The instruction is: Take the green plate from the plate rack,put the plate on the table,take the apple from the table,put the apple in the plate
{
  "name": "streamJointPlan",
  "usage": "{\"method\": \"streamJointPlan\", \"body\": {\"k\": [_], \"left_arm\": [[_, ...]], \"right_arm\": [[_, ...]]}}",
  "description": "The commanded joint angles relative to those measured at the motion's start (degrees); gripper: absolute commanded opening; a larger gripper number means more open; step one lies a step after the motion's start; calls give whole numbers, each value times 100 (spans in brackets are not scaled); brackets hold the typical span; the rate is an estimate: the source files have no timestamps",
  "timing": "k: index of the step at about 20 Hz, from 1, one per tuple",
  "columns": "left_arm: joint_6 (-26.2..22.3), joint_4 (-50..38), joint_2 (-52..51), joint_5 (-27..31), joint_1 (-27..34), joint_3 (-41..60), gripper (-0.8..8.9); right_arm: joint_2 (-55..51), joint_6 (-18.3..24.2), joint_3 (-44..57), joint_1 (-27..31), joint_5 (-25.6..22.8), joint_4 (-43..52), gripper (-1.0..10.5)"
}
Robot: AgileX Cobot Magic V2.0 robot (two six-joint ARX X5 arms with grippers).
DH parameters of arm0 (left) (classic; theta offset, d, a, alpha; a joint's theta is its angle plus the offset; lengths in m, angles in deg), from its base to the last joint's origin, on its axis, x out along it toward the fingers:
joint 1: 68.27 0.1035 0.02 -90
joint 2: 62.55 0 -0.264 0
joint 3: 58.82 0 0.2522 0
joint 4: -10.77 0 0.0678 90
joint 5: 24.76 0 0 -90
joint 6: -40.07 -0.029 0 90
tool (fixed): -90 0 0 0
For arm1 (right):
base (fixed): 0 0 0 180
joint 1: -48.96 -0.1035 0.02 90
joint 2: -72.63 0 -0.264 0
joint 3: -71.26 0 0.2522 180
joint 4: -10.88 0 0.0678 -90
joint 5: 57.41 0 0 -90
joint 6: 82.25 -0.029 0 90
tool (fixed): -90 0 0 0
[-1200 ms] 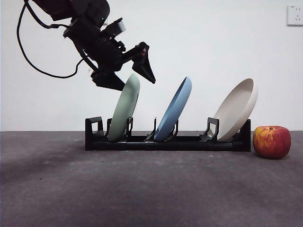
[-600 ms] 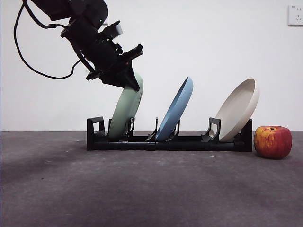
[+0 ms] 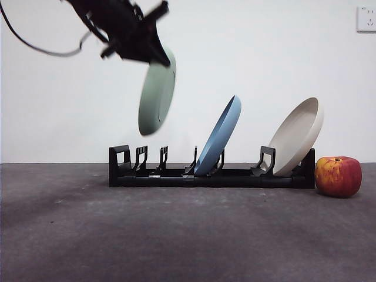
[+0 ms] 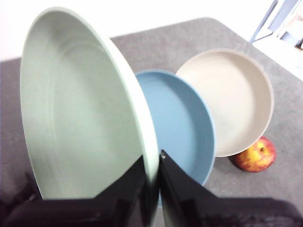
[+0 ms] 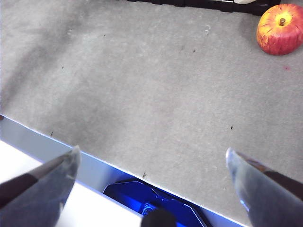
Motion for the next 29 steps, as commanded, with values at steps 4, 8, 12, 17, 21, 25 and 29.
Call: {"method": "streamJointPlan", "body": {"k": [4, 8, 12, 17, 21, 25, 29], "left_arm": [[-850, 1060, -1185, 323, -245, -7, -8], [-1847, 2415, -2015, 1652, -1091, -7, -7], [-2050, 3534, -2081, 3200, -2280, 4, -6], [-1996, 3814, -1794, 4395, -3628, 420, -6], [-1980, 3091, -1558, 4631, -4039, 1554, -6], [-2009, 1934, -1200, 5056, -4194, 2691, -6], [-2155, 1215, -562, 5132, -4256, 3115, -6]], "right_arm": [[-4, -31, -13, -9, 2, 28, 629], [-4, -33, -13, -9, 2, 28, 629], [-4, -35, -13, -9, 4, 28, 629], [-4, -33, -13, -9, 9, 28, 628], [-4, -35, -13, -9, 17, 28, 627], [-4, -33, -13, -9, 17, 28, 627], [-4, -35, -13, -9, 15, 31, 626]]}}
